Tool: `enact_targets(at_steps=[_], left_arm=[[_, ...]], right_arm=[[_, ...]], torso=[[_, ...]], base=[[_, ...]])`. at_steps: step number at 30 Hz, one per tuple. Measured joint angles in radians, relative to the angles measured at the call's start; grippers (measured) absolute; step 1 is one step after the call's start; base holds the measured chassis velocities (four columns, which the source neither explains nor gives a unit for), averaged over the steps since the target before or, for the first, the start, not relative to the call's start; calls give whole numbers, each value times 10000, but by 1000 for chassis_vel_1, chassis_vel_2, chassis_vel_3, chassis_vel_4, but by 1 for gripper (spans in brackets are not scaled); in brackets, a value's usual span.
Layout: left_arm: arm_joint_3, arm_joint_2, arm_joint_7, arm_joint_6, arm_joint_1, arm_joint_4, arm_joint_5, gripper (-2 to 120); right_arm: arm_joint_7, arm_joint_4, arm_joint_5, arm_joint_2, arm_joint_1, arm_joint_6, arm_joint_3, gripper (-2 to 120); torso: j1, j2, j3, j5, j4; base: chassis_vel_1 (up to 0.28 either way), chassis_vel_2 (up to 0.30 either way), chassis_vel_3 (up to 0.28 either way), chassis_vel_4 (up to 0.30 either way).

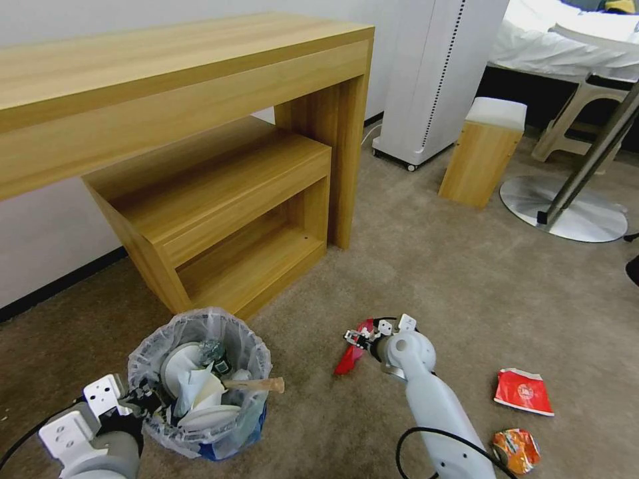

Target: Pick up the trash bin and place the garbage on the floor into it.

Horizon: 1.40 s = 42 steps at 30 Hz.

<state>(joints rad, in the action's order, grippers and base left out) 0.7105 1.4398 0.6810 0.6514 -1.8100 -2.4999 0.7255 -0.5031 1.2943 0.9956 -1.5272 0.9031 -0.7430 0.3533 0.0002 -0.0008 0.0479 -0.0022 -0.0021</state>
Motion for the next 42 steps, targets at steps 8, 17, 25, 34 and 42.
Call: enact_targets(at_steps=[8, 17, 25, 34, 42], left_arm=[[37, 4, -11, -36, -114, 0, -24, 1], [-28, 76, -29, -53, -130, 0, -110, 1], [-43, 104, -93, -73, -95, 0, -230, 1], [-28, 110, -141, -92, -27, 0, -270, 1], [-39, 121, -150, -92, 67, 0, -277, 1]], right_arm=[[347, -915, -789, -544, -206, 36, 221, 92], [789, -1638, -1647, -519, -351, 204, 451, 75], [1197, -2061, -1942, -558, -580, 454, 618, 45], [1464, -2233, -2118, -507, -775, 581, 591, 13], [1840, -1641, -2442, -119, -334, 731, 357, 0]], torso=[[0, 0, 0, 1, 0], [0, 0, -1, 1, -1], [0, 0, -1, 1, -1], [0, 0, -1, 3, 0], [0, 0, -1, 2, 0]], base=[[0, 0, 0, 0], [0, 0, 0, 0], [0, 0, 0, 0], [0, 0, 0, 0], [0, 0, 0, 0]])
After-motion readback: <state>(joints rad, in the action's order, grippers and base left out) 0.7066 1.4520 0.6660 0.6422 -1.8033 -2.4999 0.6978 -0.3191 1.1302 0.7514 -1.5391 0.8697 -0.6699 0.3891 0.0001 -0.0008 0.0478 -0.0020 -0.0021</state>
